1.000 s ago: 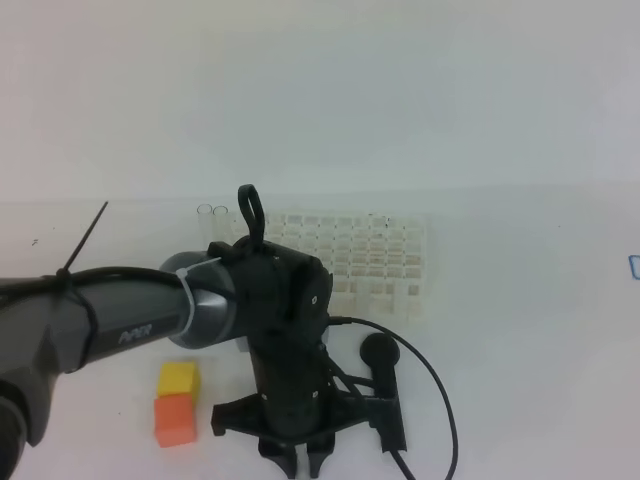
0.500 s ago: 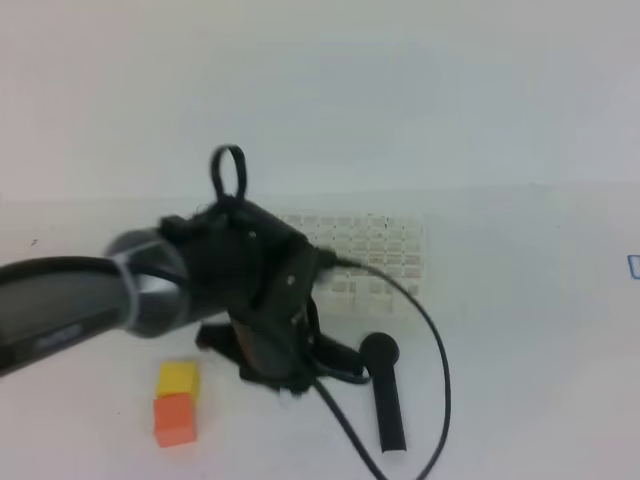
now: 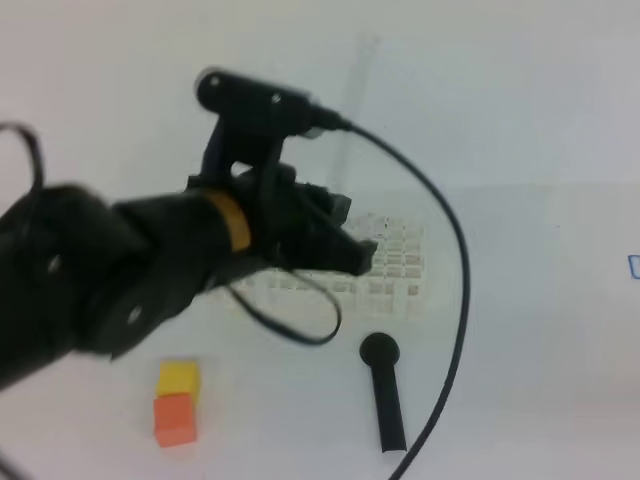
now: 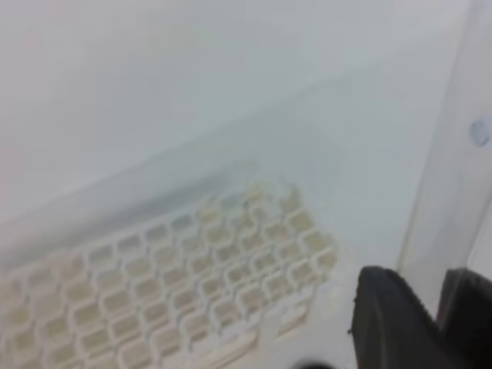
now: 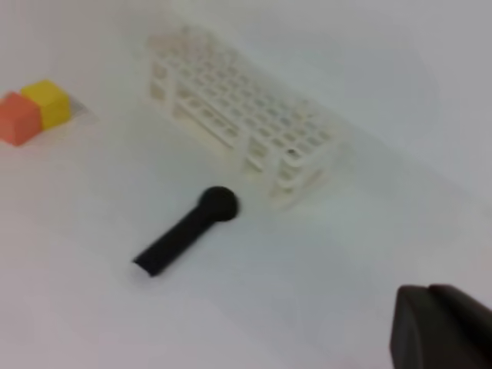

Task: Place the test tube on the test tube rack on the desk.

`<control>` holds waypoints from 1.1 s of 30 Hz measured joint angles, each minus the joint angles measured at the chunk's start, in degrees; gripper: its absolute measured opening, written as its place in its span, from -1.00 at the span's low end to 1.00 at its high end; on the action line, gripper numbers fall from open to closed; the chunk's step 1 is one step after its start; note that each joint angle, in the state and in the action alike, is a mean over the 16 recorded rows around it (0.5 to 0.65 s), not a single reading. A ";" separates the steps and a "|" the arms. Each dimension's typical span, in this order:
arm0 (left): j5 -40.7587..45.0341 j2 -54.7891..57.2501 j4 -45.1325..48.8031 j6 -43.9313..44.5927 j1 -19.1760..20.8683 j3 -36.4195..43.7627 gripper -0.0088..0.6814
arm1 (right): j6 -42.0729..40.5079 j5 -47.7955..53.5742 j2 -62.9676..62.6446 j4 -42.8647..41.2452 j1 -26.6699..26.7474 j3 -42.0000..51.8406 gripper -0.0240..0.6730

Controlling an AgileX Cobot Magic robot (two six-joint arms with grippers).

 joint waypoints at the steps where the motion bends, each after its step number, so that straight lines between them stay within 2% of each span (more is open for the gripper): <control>1: -3.94 -1.42 -0.38 0.13 0.00 2.32 -0.66 | 0.11 -1.52 0.08 1.15 0.00 1.28 -0.94; 10: -39.34 -11.11 1.19 -3.82 0.00 26.28 -0.66 | -1.04 -14.21 4.51 12.18 0.00 8.07 -0.94; 14: -50.76 -13.22 4.35 -6.95 0.00 34.83 -0.66 | -5.77 -17.00 8.36 18.63 0.04 7.11 -0.94; 17: -57.10 -13.76 6.62 -8.50 0.00 39.23 -0.66 | -12.63 -17.54 11.47 25.60 0.32 5.37 -0.94; 21: -61.65 -13.81 9.34 -9.75 0.00 42.88 -0.66 | -27.96 -16.66 15.37 39.55 1.22 2.62 -0.94; 29: -68.12 -13.81 10.69 -12.02 0.00 46.35 -0.66 | -69.59 -11.00 22.77 75.36 3.51 -1.75 -0.94; 33: -69.69 -13.81 11.30 -13.03 0.00 47.15 -0.66 | -85.90 -7.15 27.04 89.15 4.38 -2.50 -0.93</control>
